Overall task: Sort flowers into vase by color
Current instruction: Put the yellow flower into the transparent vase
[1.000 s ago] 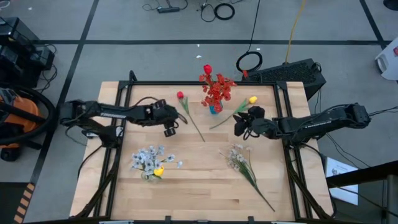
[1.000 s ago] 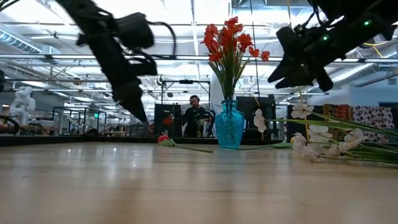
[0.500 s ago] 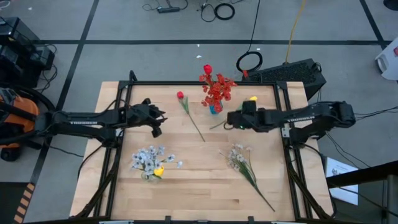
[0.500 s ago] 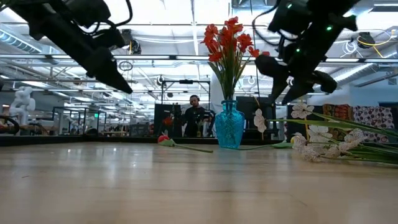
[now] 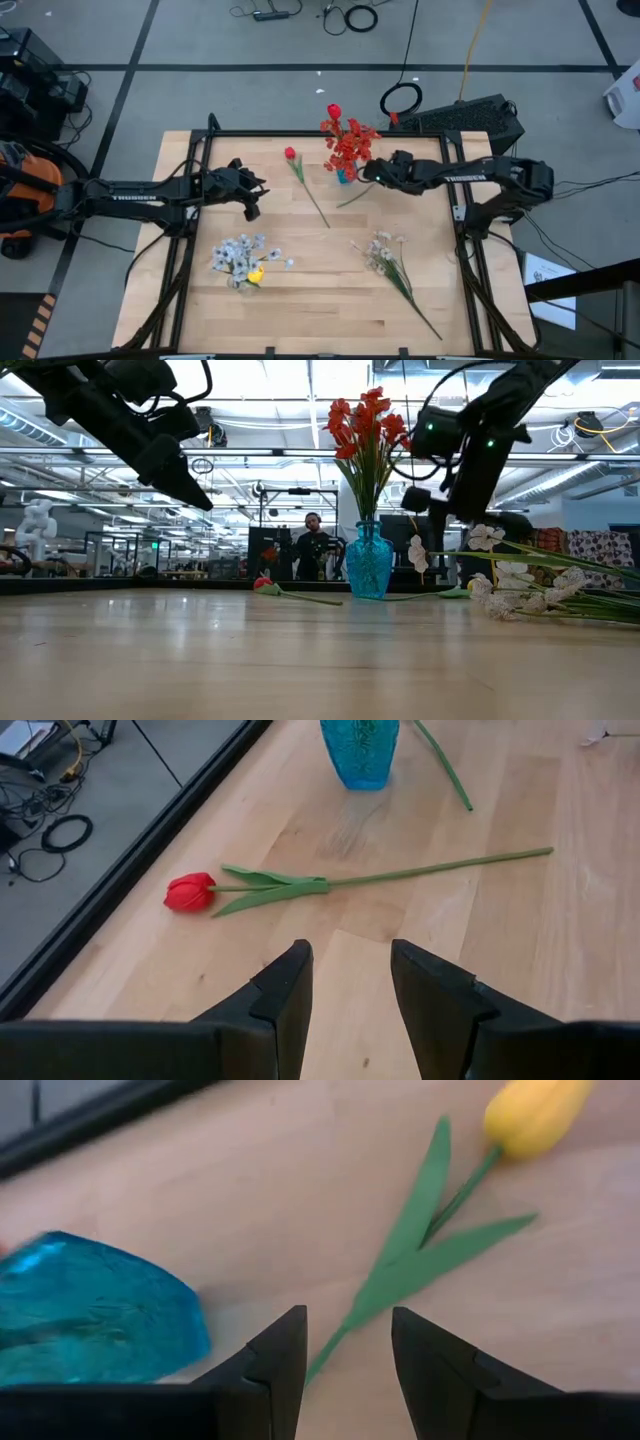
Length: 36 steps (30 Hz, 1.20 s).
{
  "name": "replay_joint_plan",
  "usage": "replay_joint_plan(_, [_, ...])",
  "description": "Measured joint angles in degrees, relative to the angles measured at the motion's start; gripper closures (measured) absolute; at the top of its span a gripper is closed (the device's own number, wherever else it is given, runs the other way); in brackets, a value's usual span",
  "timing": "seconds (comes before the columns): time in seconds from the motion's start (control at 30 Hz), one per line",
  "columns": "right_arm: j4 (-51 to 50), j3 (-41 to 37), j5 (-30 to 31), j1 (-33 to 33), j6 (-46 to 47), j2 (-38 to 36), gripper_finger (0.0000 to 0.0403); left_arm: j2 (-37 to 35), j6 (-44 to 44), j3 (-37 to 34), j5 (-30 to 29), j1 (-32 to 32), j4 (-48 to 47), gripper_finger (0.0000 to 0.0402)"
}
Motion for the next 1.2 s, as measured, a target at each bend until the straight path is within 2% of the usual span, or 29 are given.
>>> replay_joint_plan(0.23, [3.3,0.0,-9.7,-4.2,1.6,5.5,0.0264,0.0,-0.4,0.0,0.8,0.0,-0.5,0.0256])
replay_joint_plan(0.5, [4.2,0.2,-15.5,-7.7,1.4,11.1,0.0264,0.0,-1.3,-1.9,1.1,0.0,-0.6,0.0256])
replay_joint_plan(0.67, [1.3,0.5,-18.8,-9.3,-4.8,12.5,0.0268,0.0,-2.5,-4.6,1.2,0.0,0.4,0.0256])
replay_joint_plan(0.8, [-1.6,0.3,-19.0,-9.3,-6.5,11.4,0.0284,0.0,-2.8,-5.5,1.2,0.0,1.0,0.0256])
replay_joint_plan(1.03, [-6.4,-0.4,-20.0,-8.5,-10.1,5.1,0.0317,0.0,-2.8,-5.8,1.2,0.0,3.0,0.0256])
replay_joint_plan(1.2, [-7.8,-0.2,-15.6,-7.4,-6.8,-0.3,0.0329,0.0,-2.8,-5.8,1.3,0.0,3.5,0.0256])
